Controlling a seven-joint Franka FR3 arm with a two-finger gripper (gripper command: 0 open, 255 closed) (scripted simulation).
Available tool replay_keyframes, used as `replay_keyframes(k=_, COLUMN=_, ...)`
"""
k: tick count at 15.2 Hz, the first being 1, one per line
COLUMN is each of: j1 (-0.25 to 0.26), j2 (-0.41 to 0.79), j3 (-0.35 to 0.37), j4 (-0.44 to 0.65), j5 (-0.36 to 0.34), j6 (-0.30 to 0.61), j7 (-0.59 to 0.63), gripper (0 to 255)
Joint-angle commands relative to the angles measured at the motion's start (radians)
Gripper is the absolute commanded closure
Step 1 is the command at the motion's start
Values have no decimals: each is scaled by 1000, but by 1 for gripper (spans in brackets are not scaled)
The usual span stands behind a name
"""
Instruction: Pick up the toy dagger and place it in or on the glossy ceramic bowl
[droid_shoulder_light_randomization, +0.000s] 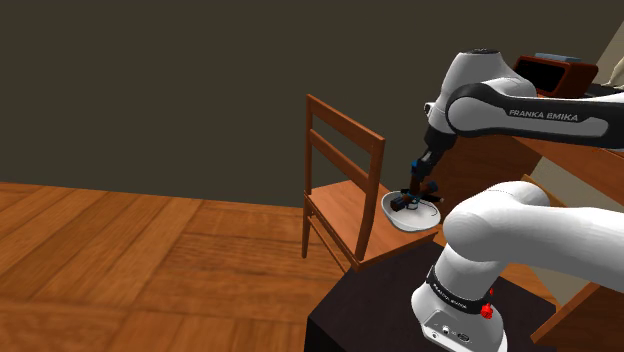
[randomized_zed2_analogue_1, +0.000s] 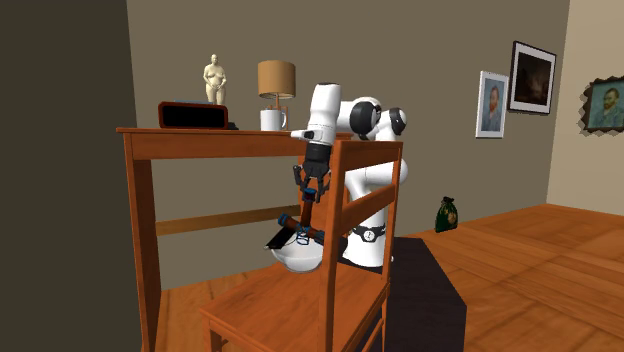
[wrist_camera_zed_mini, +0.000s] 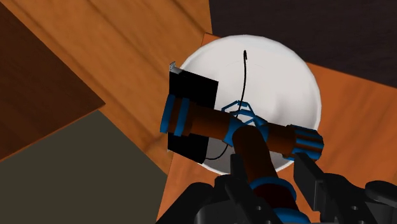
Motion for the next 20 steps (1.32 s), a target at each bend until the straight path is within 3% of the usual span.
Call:
replay_keyframes(k=1, j1=-3, j2=1, j3=-5, j4=-7, j5=-5, j6=9, j7=-1, gripper=255)
replay_keyframes(k=7, j1=-3, j2=1, j3=-5, j4=-7, j5=-5, j6=9, j7=-1, gripper=255)
replay_keyframes(k=8, j1=-3, j2=1, j3=-5, j4=-7, j5=-5, j6=9, j7=-1, gripper=0)
replay_keyframes(k=13, j1=-3, j2=1, j3=-5, j4=-7, j5=-5, j6=9, j7=-1, gripper=0)
replay_keyframes(k=17, j1=31, j2=-23, j3=62, j4=105, j5=63, j6=-127, j7=-4, gripper=0)
replay_keyframes(k=20, j1=31, j2=-23, j3=62, j4=105, j5=63, j6=-126, j7=-4, gripper=0)
